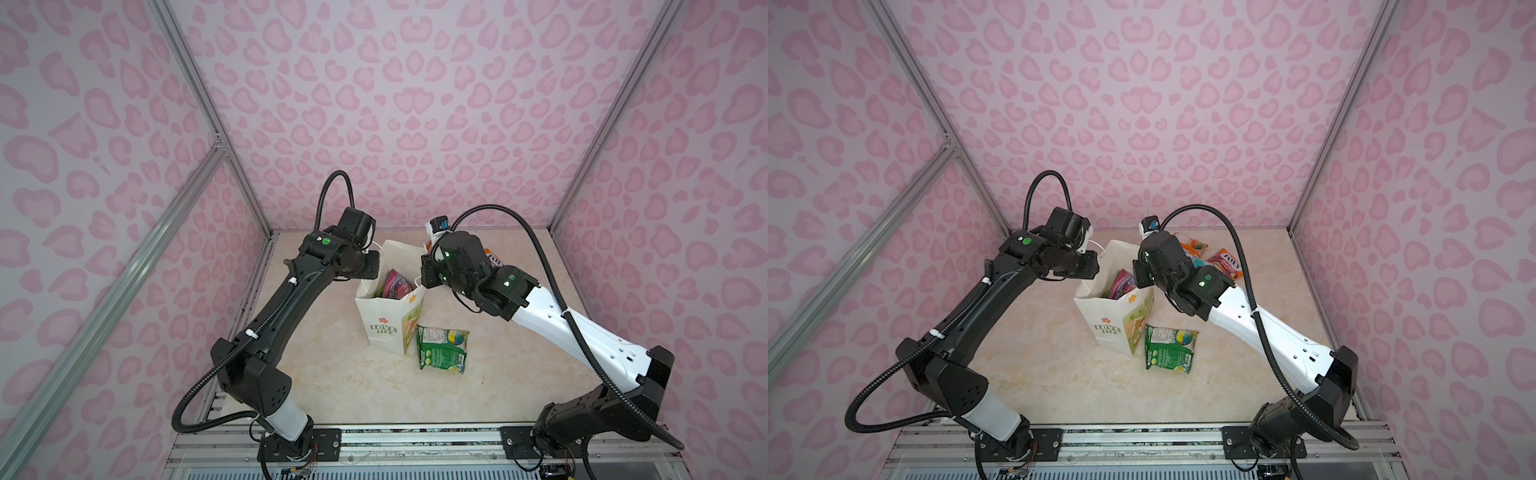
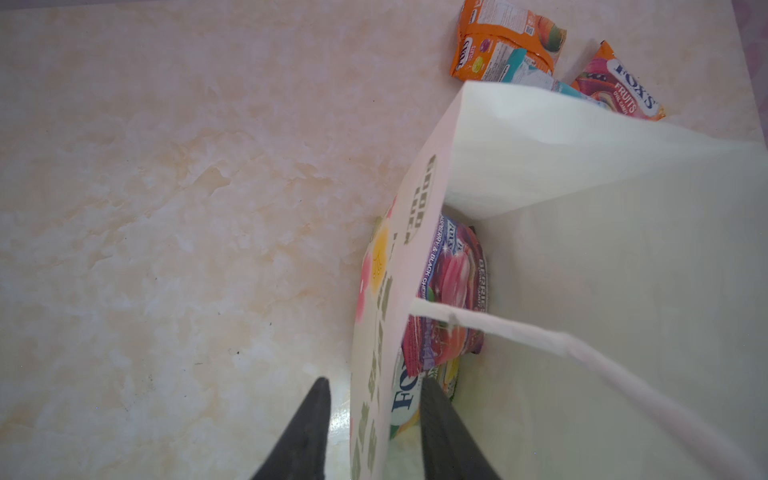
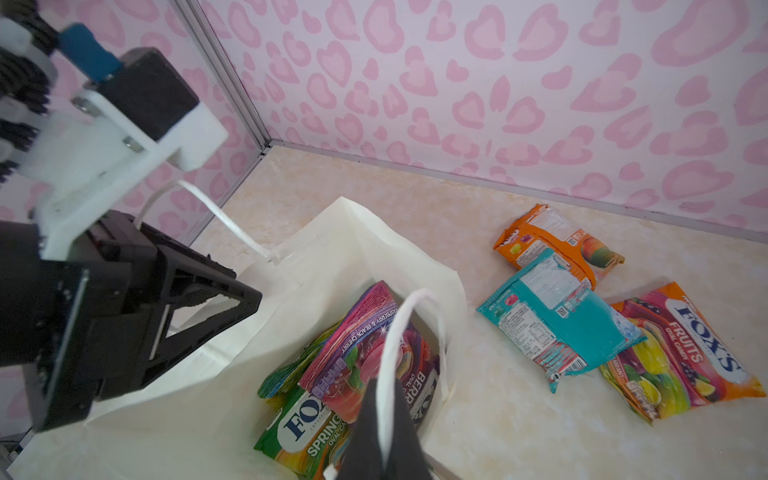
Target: Place the snacks into the paper bag
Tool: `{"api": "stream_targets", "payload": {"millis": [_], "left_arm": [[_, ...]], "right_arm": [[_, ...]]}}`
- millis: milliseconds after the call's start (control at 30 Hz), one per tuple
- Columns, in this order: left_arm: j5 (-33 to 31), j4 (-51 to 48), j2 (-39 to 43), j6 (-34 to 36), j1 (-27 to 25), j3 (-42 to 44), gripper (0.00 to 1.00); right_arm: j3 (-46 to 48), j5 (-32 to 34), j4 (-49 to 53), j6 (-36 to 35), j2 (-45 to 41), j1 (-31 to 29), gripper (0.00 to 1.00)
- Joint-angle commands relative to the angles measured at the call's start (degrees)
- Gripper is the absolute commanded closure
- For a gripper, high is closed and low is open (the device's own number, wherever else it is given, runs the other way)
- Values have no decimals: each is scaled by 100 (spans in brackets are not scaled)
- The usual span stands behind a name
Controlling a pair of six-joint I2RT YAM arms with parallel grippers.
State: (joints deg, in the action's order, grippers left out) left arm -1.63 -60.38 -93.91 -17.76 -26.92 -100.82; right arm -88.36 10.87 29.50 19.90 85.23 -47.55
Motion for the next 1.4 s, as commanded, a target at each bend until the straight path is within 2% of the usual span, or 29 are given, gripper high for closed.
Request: {"api": "stream_targets", "payload": {"millis": [0,167,500,633,767,867,967,1067,1167,1267,1367], "left_arm": [[-135,-184,-44,11,-7,-42,75],[-297,-255,-46,-166,-9,-22,96],[-525,39,446,-631,-13,463,97],[-323,268,700,-681,-14,780,97],[-236,489,846,-650,-7,1033,97],[-201,607,938,-635,-7,1196,97],[-100,729,1038,-624,2,1348,97],[82,771,1109,-615,67,1404,97],[221,856,1203,-632,180,1489,97],[400,931,1249,-659,332,1582,97],[501,949,1271,-676,436,1624,97]], "right_arm": [[20,-41,-111,-15,9,10,100],[-53,-115,-102,-63,89,44,100],[-669,-520,-199,-284,566,119,98],[-771,-629,-216,-232,664,132,83],[-794,-698,-96,-127,563,193,52],[-533,-521,-49,-103,96,242,26],[-191,-449,39,-58,-451,341,10],[210,-356,329,65,-1080,566,3],[795,-441,641,249,-1591,991,2],[1448,-894,801,514,-2034,1541,2],[2083,-1143,795,737,-2391,1827,2]]}}
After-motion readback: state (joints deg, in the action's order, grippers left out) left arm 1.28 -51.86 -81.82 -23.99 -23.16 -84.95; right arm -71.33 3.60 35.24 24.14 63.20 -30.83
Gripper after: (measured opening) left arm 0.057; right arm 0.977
